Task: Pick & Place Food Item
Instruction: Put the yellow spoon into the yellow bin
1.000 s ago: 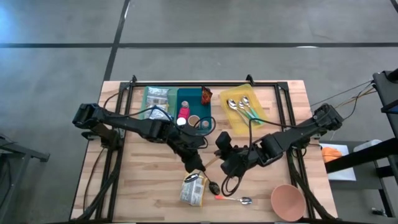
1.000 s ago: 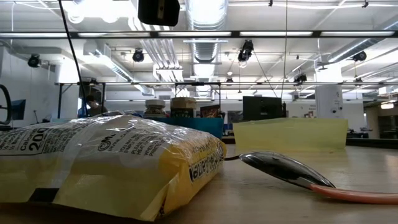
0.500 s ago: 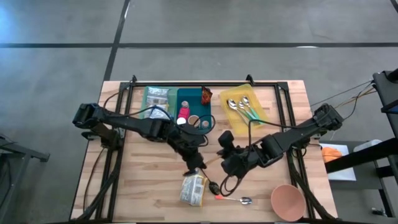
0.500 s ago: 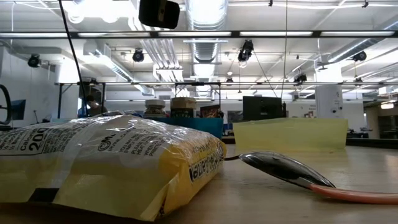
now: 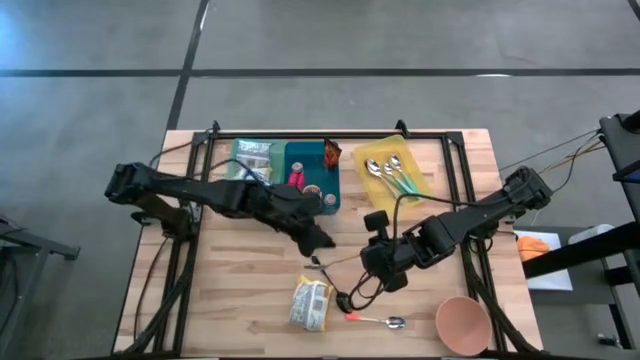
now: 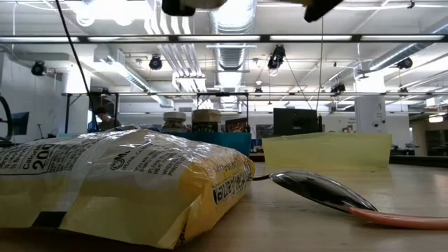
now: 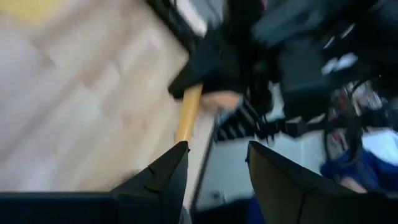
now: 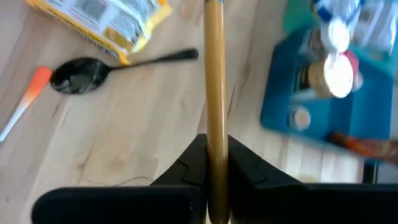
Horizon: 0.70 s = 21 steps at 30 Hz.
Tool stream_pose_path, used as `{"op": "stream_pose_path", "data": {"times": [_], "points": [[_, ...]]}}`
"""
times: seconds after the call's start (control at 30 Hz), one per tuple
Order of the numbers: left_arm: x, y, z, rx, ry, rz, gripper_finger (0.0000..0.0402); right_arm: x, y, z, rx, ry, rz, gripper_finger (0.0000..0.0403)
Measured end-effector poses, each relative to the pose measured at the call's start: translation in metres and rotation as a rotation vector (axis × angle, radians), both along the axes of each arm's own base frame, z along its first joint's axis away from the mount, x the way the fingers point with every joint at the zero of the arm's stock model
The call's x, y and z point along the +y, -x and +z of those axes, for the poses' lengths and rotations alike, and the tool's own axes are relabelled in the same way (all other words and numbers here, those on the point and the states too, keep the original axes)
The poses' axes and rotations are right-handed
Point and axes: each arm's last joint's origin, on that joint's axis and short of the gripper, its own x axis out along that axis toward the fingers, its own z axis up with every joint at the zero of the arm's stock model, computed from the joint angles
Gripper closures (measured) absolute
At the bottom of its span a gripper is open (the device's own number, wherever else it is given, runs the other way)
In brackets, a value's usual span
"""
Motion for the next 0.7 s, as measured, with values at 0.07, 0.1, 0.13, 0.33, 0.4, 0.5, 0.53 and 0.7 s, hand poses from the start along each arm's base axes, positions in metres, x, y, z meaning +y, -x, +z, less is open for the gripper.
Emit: {"op": "stream_pose_path", "data": {"times": [0.07, 0.1, 0.13, 0.33, 0.4, 0.5, 0.53, 0.7], "points": [[0.004, 0.008, 0.011, -0.045, -0.056, 0.062, 0.0227, -0.004, 0.002, -0.002, 0.024, -0.011, -0.053, 0.0382], [0.006, 0.014, 0.018, -0.07, -0.074, 0.09, 0.0227, -0.007, 0.002, -0.004, 0.037, -0.016, -0.086, 0.0382], [0.007, 0.019, 0.025, -0.091, -0.088, 0.118, 0.0227, -0.01, 0.003, -0.005, 0.051, -0.021, -0.122, 0.0382], [0.012, 0.045, 0.047, -0.139, -0.154, 0.225, 0.0226, -0.044, 0.009, -0.011, 0.059, -0.075, -0.379, 0.0382], [0.011, 0.053, 0.051, -0.138, -0.163, 0.235, 0.0226, -0.059, 0.015, -0.012, 0.048, -0.096, -0.459, 0.0382], [0.008, 0.058, 0.051, -0.128, -0.18, 0.253, 0.0226, -0.083, 0.031, -0.012, 0.018, -0.127, -0.582, 0.0382], [0.007, 0.059, 0.051, -0.124, -0.184, 0.255, 0.0226, -0.091, 0.037, -0.011, -0.001, -0.136, -0.625, 0.0382], [0.002, 0.06, 0.048, -0.103, -0.196, 0.249, 0.0226, -0.13, 0.072, -0.013, -0.12, -0.196, -0.893, 0.0382]]}}
